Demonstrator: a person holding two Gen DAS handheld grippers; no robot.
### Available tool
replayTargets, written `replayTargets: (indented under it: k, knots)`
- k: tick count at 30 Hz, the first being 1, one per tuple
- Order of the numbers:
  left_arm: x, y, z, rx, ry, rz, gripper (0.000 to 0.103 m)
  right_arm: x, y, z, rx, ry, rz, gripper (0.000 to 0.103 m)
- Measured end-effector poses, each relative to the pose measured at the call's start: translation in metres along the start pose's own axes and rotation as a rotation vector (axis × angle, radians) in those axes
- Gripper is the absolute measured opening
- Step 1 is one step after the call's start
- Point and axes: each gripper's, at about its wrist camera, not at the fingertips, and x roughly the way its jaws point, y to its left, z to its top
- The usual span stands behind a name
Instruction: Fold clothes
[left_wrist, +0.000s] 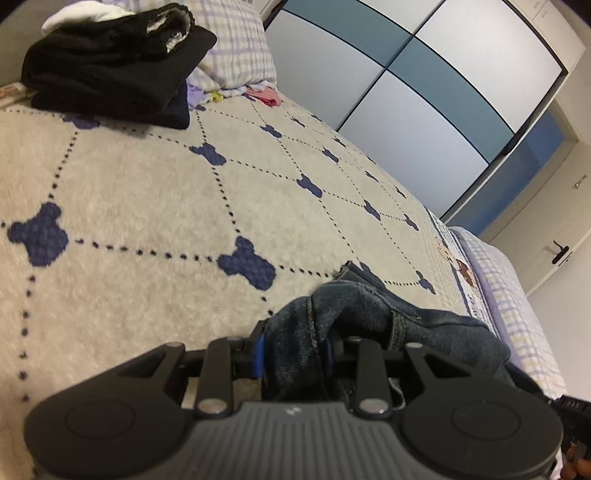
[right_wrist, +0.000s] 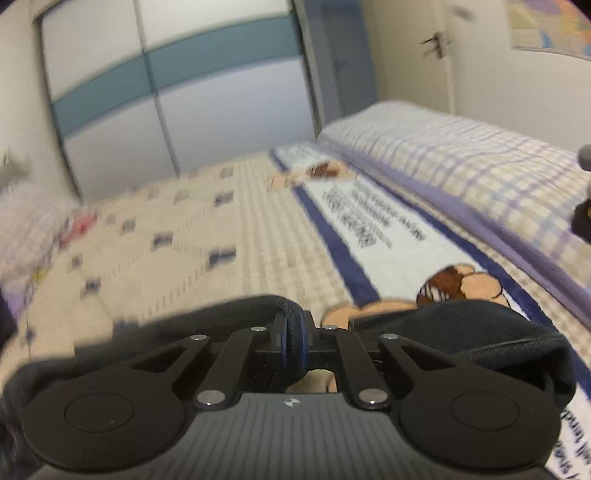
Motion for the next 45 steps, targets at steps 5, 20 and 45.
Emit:
replayTargets:
  k: [5,20,45]
  knots:
    - [-0.001,0.006,-0.001,-0.034,0.019,0.006,0.030,0.008,-0.003,0.002,-0.037,0.023,-0.002,0.019]
    - [0.016,0.013,-0.007,-0.052,0.064,0.046,0.030,0.064,0.072,0.032,-0.326,0.074,0.188,0.042]
    - [0.022,0.020,-0.004,-0.113,0.102,0.024,0.030,0.103,0.264,-0.017,-0.670,0.359,0.494,0.042]
